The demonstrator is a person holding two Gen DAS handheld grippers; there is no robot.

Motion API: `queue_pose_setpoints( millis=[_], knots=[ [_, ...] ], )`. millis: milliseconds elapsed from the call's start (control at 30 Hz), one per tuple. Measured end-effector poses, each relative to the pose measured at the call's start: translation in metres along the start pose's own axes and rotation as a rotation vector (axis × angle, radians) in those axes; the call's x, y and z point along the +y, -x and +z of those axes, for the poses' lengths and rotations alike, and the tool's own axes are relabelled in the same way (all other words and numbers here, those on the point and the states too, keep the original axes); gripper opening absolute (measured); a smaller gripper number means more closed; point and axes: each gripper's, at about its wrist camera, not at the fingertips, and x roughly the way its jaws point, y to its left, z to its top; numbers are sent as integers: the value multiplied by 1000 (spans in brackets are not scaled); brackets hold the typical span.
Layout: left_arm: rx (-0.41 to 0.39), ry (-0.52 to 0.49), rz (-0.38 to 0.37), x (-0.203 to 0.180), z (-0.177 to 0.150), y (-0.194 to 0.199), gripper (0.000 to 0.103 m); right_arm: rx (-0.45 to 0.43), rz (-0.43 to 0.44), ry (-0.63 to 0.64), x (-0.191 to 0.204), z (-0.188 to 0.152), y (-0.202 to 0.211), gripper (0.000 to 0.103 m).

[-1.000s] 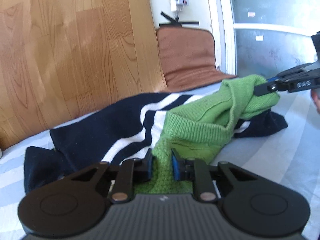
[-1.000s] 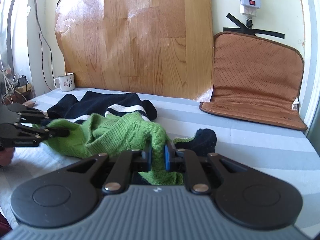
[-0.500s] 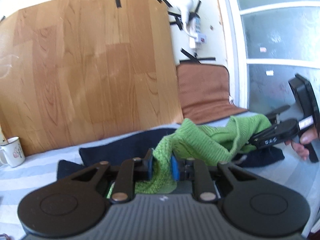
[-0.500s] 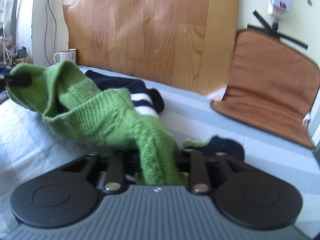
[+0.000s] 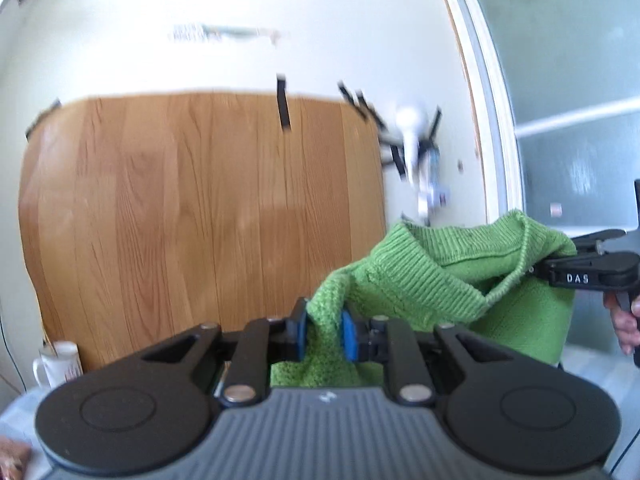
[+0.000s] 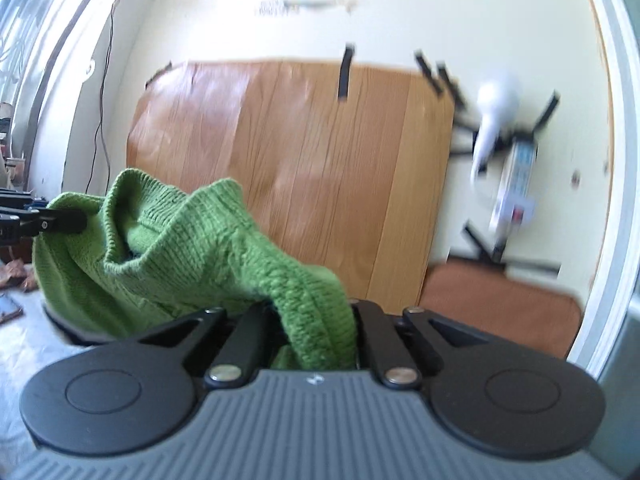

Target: Fold small clothes

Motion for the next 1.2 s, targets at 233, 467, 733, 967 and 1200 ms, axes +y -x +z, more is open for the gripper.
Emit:
queue_pose_setpoints(
  millis=[233,467,733,967,1200],
  knots=[
    [-118,-41,73,10,86,13,16,-185,-37,75,-1,88,21,6],
    [-264,-75,182,12,183,44,16,-337,-52,199,5,172,47,6],
    [-247,-115,266,13,190,13,16,-262,-22,190,-1,167,-1,7],
    [10,-95,367,50,103,-117,17,16,-10,107,9,62,-126,8],
    [530,32,329,74,-73,-223,14,469,29,21,15,-78,-204,33]
  ],
)
